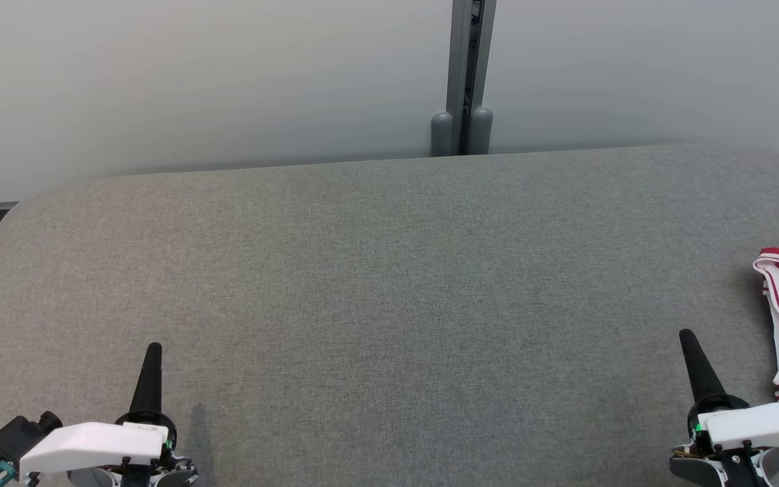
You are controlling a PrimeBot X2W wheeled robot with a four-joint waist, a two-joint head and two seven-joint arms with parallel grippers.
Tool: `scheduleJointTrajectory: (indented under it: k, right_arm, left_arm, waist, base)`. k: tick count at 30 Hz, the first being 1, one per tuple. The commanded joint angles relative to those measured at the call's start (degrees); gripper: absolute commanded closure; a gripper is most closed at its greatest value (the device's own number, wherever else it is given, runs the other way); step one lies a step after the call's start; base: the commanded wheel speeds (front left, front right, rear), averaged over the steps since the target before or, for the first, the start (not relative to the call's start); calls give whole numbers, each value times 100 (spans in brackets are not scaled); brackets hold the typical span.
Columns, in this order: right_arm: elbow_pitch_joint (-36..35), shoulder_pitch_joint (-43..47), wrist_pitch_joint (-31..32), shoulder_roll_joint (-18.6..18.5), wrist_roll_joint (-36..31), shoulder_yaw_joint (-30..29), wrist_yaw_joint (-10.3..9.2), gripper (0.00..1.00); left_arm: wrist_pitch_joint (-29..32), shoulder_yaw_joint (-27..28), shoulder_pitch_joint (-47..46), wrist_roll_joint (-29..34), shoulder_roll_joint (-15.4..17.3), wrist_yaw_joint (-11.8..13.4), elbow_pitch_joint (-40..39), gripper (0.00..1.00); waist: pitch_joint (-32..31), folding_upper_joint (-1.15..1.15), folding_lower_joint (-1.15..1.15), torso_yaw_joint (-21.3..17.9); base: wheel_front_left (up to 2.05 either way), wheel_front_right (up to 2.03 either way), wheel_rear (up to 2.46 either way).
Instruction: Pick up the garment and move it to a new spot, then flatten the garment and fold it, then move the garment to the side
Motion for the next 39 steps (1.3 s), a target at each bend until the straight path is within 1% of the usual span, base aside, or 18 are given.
scheduleJointTrajectory:
  k: [1, 39]
  right_arm:
    - [-90, -91, 62, -54, 207, -49, 2, 100]
    - [-334, -148, 497, -69, 1959, -266, 2, 100]
  left_arm:
    - [41, 47, -148, -187, 38, -55, -79, 100]
    - [481, 224, -314, -1890, 52, -244, -316, 100]
  waist:
    - [-2, 0, 0, 1]
    - [-27, 0, 0, 10]
  base:
    - [0, 0, 0]
    - [0, 0, 0]
